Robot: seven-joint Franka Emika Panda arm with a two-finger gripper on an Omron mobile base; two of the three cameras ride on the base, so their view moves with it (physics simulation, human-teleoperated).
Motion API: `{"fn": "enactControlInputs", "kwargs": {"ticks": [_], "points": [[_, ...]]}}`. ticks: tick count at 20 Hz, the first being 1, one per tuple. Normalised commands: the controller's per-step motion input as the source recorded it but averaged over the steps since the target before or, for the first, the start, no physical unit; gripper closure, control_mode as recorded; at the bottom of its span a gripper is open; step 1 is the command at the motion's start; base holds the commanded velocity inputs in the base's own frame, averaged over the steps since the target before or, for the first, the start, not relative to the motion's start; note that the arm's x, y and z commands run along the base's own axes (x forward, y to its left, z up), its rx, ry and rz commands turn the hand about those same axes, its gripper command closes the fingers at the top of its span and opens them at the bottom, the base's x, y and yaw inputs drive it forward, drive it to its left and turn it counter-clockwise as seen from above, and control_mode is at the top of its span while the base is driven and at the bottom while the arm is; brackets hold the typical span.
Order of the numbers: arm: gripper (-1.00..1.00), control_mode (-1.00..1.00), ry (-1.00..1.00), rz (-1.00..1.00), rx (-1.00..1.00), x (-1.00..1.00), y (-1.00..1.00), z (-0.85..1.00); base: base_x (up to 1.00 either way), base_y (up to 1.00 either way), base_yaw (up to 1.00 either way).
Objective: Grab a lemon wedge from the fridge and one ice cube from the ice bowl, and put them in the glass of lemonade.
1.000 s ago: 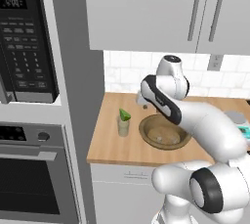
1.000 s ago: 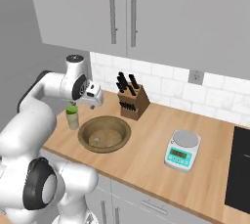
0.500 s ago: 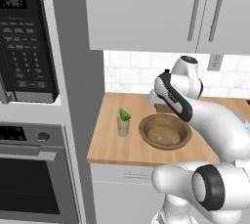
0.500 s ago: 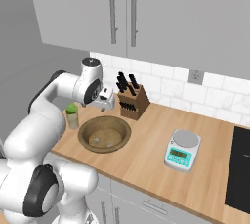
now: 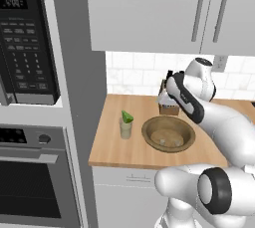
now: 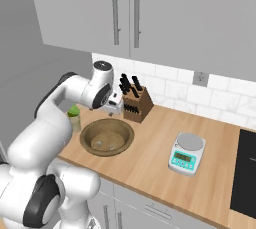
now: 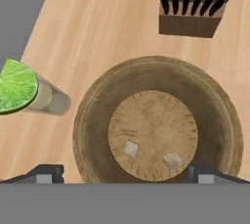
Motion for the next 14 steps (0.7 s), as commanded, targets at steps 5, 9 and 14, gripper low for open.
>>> {"fn": "enactControlInputs", "kwargs": {"ticks": [5,9,14], "points": [[-1.0,-1.0,0.0,-0.03,0.03,0.0,-0.33,0.0,0.0,0.0,0.0],[-1.0,-1.0,0.0,-0.02,0.0,0.0,-0.25,-0.01,0.0,0.0,0.0],[-1.0,-1.0,0.02,-0.02,0.0,-0.2,-0.05,-0.27,0.0,0.0,0.0]]}}
